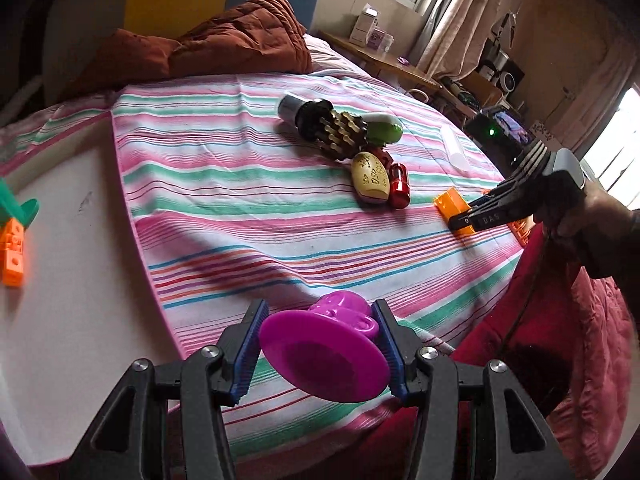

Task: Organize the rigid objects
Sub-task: 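Carry the magenta cup into the tray and release it with left while right holds the scoop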

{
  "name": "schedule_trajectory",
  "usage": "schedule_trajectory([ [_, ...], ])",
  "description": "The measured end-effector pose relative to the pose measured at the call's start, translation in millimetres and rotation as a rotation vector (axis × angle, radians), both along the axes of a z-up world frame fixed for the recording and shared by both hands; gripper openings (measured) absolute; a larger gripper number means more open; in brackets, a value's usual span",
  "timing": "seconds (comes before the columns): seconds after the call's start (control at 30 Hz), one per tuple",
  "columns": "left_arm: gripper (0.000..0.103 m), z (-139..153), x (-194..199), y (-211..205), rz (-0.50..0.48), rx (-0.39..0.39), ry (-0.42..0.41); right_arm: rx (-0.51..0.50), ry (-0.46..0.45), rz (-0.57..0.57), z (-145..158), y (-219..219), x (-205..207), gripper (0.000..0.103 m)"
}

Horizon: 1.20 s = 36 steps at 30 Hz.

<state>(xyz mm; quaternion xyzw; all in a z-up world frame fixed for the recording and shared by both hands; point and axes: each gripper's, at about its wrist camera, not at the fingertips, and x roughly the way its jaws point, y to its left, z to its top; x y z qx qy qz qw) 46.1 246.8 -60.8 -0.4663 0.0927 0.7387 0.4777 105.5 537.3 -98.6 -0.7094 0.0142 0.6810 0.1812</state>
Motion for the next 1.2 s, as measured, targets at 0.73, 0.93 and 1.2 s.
schedule_trajectory([
  [0.73, 0.053, -0.2, -103.2, -126.1, 0.450, 0.044, -0.077, 0.064, 0.035, -0.031, 9.6, 19.3, 20.3, 0.026],
  [0.93, 0.053, 5.5, -146.0, -111.7, 0.480, 0.032, -0.044, 0.065, 0.062, -0.041, 15.1, 27.0, 27.5, 0.026],
  [1.2, 0.053, -1.9, -190.3, -83.9, 0.498, -0.027, 0.017, 0.057, 0.093, -0.055, 22.2, 38.6, 36.9, 0.026],
])
